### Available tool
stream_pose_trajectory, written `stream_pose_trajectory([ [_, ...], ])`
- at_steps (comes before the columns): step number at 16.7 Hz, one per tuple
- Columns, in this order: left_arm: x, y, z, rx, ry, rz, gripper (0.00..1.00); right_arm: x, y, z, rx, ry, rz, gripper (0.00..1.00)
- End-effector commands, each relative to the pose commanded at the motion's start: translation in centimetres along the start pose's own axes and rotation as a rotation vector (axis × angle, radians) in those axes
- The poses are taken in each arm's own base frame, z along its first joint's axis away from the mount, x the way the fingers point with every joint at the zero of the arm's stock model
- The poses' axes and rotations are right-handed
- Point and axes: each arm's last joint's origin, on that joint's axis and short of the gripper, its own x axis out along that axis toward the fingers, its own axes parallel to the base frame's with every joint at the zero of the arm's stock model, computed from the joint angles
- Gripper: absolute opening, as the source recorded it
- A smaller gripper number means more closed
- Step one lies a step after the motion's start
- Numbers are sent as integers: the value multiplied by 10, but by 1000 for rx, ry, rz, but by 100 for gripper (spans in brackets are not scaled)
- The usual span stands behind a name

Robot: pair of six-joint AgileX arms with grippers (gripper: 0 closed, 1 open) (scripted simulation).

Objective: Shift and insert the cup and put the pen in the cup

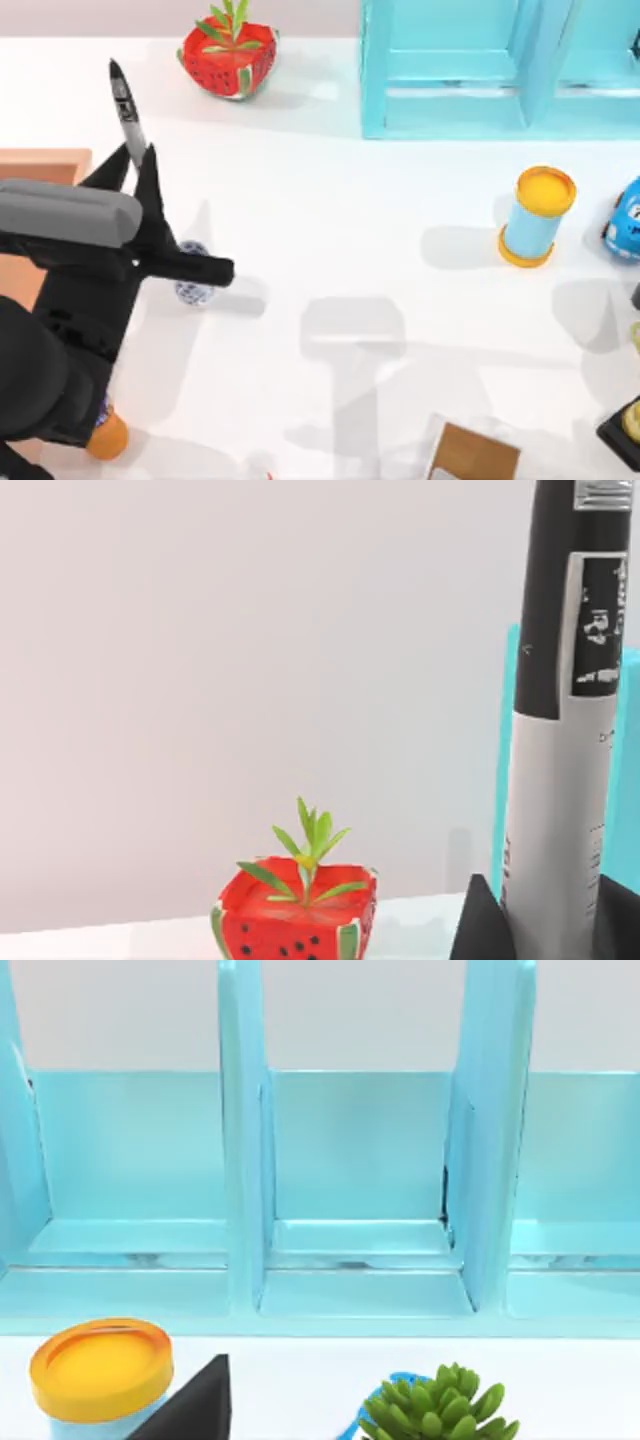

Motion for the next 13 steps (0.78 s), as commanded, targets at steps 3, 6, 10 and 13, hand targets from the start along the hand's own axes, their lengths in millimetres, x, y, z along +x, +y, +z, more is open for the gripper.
stream_pose_trajectory([
  [3, 13, -1, -11, 7, 20, 2, 0, 0, 0, 0, 0, 0, 0, 100],
  [6, 26, 0, -18, 7, 19, 3, 0, 0, 0, 0, 0, 0, 0, 100],
  [10, 29, 1, -18, 3, 9, 2, 0, 0, 0, 0, 0, 0, 0, 100],
  [13, 29, 1, -18, 3, 9, 2, 15, 0, 0, 0, 0, 0, 0, 100],
])
